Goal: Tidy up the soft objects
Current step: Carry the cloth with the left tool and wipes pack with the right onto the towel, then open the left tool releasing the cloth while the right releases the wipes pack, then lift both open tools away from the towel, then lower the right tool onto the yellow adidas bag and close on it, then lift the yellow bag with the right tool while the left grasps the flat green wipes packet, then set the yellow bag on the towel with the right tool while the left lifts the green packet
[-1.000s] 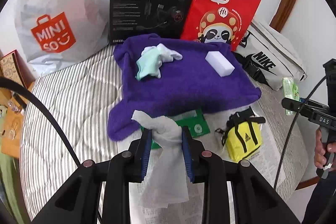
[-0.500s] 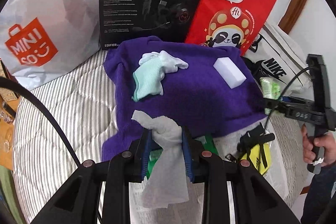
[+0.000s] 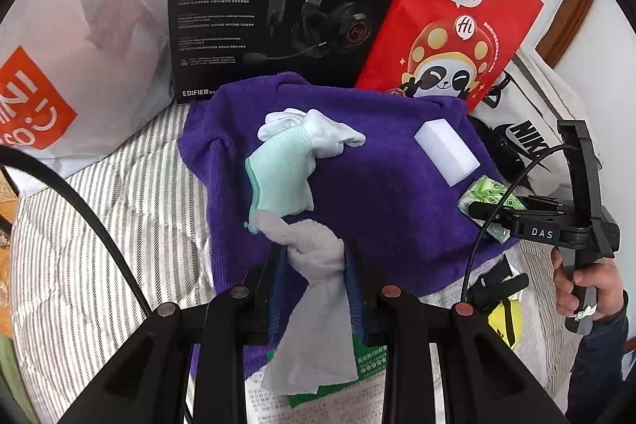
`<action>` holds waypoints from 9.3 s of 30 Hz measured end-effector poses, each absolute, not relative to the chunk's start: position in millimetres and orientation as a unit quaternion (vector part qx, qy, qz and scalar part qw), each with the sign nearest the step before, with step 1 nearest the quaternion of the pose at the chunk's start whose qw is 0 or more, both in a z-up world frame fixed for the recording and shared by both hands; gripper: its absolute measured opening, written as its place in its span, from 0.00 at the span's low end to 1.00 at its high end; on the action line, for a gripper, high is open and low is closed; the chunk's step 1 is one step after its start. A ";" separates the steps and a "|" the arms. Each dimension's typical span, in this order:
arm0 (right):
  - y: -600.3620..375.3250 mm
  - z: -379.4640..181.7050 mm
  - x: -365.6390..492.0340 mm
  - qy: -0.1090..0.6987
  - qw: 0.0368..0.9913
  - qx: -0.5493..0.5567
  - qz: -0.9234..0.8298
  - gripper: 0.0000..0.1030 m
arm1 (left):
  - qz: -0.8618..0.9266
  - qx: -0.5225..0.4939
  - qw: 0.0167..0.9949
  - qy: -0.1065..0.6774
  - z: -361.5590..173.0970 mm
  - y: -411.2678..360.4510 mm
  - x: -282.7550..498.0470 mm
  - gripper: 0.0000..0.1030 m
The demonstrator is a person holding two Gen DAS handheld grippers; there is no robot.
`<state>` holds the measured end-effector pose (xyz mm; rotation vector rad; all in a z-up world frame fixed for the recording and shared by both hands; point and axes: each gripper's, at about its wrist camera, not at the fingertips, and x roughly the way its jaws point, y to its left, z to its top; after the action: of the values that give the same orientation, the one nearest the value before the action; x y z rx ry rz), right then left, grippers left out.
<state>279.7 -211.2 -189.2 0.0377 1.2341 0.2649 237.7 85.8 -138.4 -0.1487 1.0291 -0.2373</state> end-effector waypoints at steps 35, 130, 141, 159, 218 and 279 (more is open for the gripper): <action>-250.8 -145.7 223.7 0.547 0.828 0.031 0.119 0.69 | -0.094 -0.048 0.844 0.525 -175.9 60.0 273.5 0.64; -177.1 -192.3 79.7 0.514 0.841 -0.125 0.111 0.74 | -0.100 -0.057 0.830 0.546 -176.5 74.0 100.9 0.75; -202.3 -171.1 83.8 0.533 0.832 -0.023 0.151 0.25 | -0.113 -0.047 0.829 0.546 -173.3 59.5 98.8 0.75; -234.4 -128.4 77.7 0.496 0.856 0.007 0.149 0.16 | -0.106 -0.048 0.846 0.521 -176.0 42.8 120.3 0.75; -241.5 -143.9 90.5 0.511 0.840 0.034 0.178 0.17 | -0.188 0.170 0.823 0.508 -197.1 -8.0 152.5 0.74; -172.7 -102.1 262.8 0.441 0.858 0.109 0.240 0.16 | -0.123 -0.030 0.858 0.497 -130.0 88.5 212.5 0.23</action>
<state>262.8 -172.7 -102.1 0.2288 0.9254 0.5042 212.5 88.5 -130.0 -0.0633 1.0437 -0.2588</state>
